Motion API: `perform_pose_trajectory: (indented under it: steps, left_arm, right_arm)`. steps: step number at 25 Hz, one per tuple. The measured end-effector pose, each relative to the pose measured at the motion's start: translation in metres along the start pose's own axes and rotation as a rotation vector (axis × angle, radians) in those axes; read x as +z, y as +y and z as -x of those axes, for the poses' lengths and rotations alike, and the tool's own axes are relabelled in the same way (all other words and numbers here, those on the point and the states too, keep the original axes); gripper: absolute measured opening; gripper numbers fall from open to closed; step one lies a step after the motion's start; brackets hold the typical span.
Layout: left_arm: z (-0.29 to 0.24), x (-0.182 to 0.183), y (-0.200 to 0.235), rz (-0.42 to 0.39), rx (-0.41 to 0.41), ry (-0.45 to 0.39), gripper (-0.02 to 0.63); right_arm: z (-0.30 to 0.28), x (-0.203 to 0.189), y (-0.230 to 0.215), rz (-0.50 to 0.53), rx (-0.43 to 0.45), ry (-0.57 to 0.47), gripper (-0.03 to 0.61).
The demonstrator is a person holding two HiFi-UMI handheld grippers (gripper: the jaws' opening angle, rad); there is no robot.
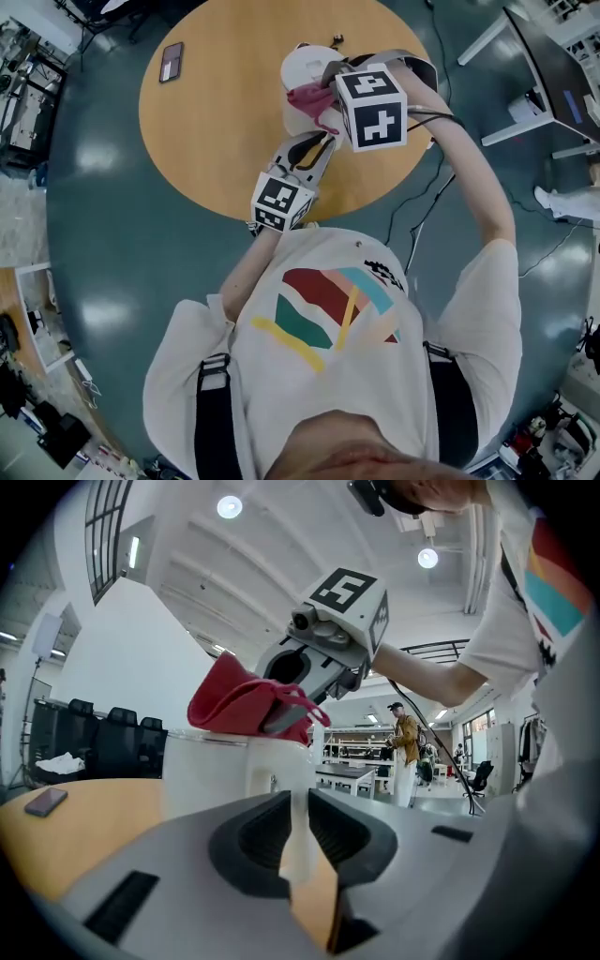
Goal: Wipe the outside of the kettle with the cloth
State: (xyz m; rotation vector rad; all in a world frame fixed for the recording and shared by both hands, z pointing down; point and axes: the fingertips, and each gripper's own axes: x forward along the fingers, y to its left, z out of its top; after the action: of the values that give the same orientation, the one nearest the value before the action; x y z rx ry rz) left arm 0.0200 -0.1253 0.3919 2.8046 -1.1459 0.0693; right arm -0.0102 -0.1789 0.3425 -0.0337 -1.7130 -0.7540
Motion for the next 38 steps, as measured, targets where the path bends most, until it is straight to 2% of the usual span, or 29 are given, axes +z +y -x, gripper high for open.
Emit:
perform_pose_trajectory:
  steps: [9,16,23,26,29,34,38]
  left_arm:
    - [0.002,-0.002,-0.003,-0.006,-0.013,-0.009,0.103]
    - [-0.005,0.015,-0.013,0.013,-0.028,-0.041,0.103]
    - [0.006,-0.002,-0.005,-0.004,-0.020,-0.037,0.103]
    - [0.022,-0.006,0.014,0.007,0.030,-0.039,0.104]
    - [0.035,-0.014,0.036,0.019,0.112,-0.027,0.103]
    - [0.049,-0.028,0.050,0.022,0.207,-0.008,0.104]
    - [0.056,-0.033,0.057,0.025,0.237,0.014,0.103]
  right_arm:
    - [0.012,0.003,0.032,-0.020,0.032,-0.016,0.038]
    - [0.039,-0.005,0.052,-0.065,0.040,-0.053,0.038]
    - [0.024,0.000,0.085,-0.128,0.015,-0.112,0.038]
    - [0.005,-0.001,0.104,-0.137,0.032,-0.109,0.038]
    - [-0.028,-0.008,0.116,-0.145,-0.022,-0.121,0.038]
    - [-0.072,-0.016,0.132,-0.249,-0.130,-0.197,0.038]
    - [-0.064,-0.016,0.128,-0.343,-0.224,-0.265,0.038]
